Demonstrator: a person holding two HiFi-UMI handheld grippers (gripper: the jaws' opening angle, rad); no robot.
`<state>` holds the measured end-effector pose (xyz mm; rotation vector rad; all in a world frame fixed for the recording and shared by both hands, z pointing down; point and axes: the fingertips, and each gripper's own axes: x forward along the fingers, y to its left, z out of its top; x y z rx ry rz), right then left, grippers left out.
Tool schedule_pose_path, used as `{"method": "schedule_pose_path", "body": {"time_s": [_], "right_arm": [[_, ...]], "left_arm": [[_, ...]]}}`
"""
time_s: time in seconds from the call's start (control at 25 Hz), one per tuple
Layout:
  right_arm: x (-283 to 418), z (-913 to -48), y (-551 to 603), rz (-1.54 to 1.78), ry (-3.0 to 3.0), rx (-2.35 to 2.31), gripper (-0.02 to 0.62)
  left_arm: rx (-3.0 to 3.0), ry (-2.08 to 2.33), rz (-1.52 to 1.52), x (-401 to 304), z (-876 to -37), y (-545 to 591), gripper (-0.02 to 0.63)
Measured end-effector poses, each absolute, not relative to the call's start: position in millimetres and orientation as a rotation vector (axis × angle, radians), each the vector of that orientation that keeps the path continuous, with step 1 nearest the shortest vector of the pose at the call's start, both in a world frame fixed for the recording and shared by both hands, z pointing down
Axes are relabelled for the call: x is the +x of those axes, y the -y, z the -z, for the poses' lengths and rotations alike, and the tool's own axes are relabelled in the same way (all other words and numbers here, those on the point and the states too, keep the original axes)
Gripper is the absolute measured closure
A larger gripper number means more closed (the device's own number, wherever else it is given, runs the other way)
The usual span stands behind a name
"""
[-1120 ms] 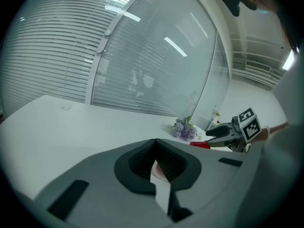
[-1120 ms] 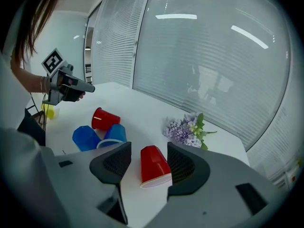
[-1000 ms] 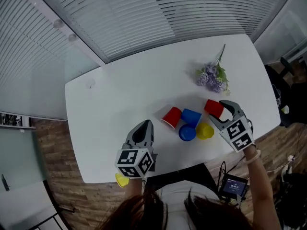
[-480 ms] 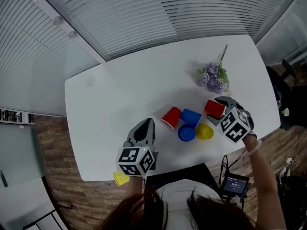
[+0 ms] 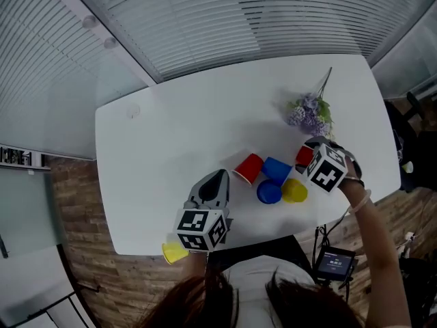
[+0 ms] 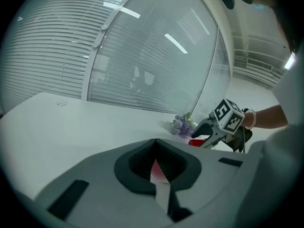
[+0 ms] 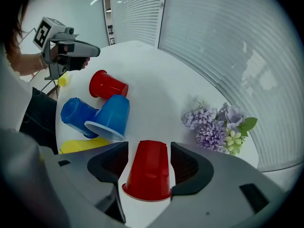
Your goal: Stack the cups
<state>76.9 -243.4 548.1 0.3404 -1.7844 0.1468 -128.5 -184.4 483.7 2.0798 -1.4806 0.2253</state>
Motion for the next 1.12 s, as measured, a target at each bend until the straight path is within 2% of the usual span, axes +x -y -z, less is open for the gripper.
{"method": "schedule_pose_path", "body": {"time_s": [0.68,1.12], "right_arm": [[96,-576,243,-0.346,1.63,0.271,0.313],[81,-542,256,-0.373,1.906,0.437,0.316]], "left_arm": [[2.081,1.449,-0.234,-116,-490,186,0.589],[2.074,1.484,-0.234,-109,-484,182,0.589]]}}
